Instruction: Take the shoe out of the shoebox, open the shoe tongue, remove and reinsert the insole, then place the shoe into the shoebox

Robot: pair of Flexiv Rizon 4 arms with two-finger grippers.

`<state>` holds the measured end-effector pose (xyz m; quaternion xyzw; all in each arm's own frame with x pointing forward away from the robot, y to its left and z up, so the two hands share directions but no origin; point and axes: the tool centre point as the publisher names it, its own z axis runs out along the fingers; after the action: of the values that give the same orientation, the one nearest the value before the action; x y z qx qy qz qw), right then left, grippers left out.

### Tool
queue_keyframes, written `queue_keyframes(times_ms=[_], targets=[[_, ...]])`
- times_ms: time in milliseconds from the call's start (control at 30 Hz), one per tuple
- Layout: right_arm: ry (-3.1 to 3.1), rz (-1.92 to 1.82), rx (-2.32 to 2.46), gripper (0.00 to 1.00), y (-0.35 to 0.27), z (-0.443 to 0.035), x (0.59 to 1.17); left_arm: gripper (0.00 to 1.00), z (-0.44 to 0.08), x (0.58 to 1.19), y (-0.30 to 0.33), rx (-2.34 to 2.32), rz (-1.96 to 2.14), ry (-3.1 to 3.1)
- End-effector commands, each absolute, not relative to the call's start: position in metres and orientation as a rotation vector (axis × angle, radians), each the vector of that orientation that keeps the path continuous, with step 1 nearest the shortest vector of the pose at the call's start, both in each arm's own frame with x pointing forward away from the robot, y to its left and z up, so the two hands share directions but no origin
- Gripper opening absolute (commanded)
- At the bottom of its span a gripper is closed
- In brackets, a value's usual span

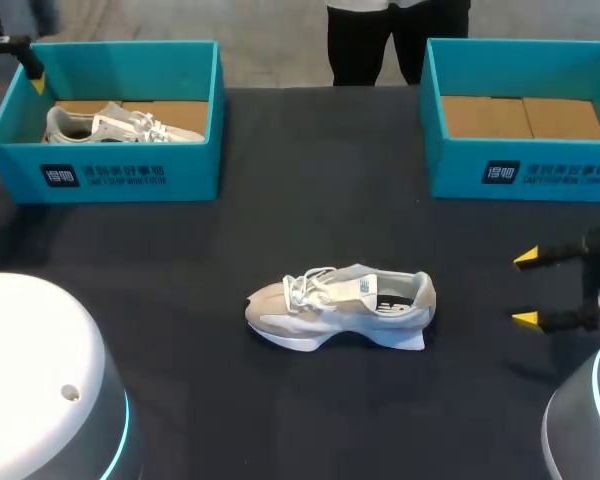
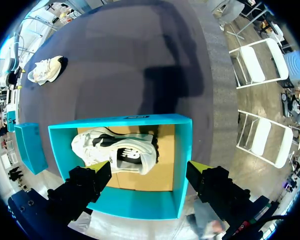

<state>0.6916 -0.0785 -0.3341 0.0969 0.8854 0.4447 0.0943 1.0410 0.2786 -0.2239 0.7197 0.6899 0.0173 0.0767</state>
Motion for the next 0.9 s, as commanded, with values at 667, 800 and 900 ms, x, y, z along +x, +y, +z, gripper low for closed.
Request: queue_keyframes(times_ms=[667,800,900], targets=[[2.648,1.415,0.290,1.00,-0.092,-0.375,0.702,1.00,-0.224,1.040,0.278,2.157,0.057,2.067],[2.648,1.415,0.290,1.00,-0.092,-0.375,0.702,1.00,-0.224,1.040,0.278,2.157,0.057,2.067],[2.648,1.415,0.290,1.00,-0.092,-0.375,0.702,1.00,-0.224,1.040,0.278,2.157,0.057,2.067]])
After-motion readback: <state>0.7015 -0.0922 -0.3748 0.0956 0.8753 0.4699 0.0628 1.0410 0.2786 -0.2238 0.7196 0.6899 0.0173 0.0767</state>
